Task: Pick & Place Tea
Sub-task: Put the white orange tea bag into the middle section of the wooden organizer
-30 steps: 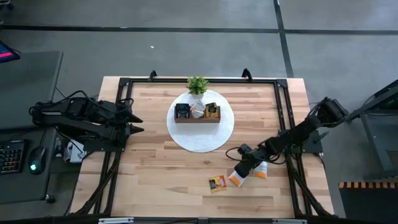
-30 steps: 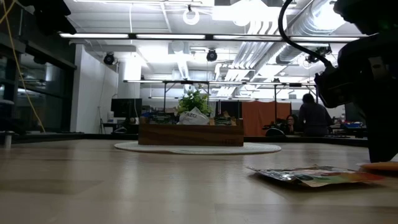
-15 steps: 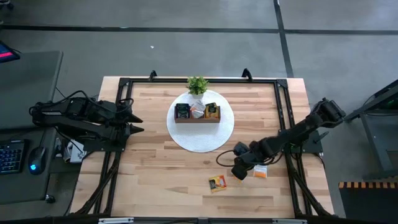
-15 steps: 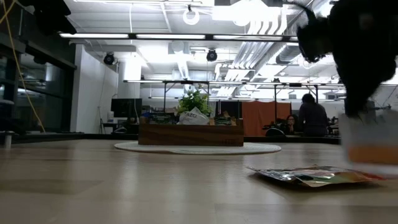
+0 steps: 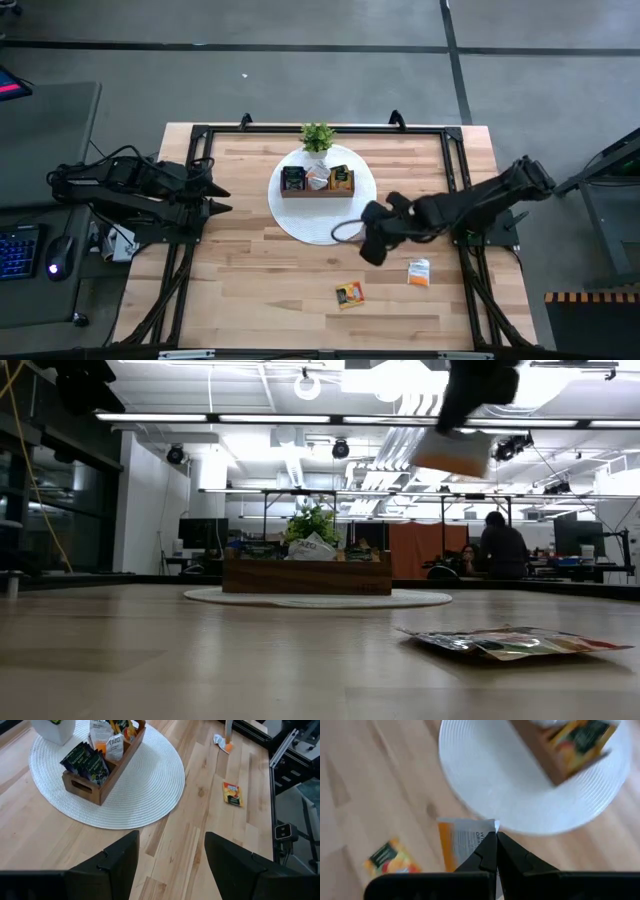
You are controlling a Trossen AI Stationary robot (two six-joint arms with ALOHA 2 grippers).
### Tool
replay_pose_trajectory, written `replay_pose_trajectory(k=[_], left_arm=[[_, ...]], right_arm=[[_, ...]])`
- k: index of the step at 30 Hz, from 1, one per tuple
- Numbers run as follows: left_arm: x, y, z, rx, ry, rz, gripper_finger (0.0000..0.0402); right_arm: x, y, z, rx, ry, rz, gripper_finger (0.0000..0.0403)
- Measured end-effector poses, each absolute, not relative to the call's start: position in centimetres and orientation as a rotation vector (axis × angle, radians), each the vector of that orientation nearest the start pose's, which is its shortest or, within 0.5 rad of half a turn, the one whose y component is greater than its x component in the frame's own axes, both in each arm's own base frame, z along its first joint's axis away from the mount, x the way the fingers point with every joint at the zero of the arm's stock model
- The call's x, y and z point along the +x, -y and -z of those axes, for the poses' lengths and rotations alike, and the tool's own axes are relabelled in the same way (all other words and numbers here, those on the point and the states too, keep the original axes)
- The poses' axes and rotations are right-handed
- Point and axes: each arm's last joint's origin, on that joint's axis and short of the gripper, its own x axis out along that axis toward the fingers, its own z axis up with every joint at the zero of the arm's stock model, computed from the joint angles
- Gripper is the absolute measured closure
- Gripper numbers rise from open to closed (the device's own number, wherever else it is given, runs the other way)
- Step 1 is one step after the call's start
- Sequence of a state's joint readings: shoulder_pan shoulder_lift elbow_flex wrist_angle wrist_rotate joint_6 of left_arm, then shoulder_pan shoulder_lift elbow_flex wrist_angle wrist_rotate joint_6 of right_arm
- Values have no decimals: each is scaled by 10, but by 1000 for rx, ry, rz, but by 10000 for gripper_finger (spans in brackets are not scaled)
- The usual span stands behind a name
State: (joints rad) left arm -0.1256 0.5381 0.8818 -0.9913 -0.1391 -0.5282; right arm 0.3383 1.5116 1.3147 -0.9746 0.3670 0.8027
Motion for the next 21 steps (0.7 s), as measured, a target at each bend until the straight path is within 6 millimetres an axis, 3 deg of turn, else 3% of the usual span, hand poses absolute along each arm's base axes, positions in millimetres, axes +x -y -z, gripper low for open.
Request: replay_pose_trajectory(k=[9, 21], left_arm=[[80, 6, -319, -423, -630, -184, 179], [80, 10, -319, -467, -667, -61, 179]], right_arm=[[303, -44, -316, 207, -909, 417, 403], [355, -9, -287, 56, -886, 305, 403]])
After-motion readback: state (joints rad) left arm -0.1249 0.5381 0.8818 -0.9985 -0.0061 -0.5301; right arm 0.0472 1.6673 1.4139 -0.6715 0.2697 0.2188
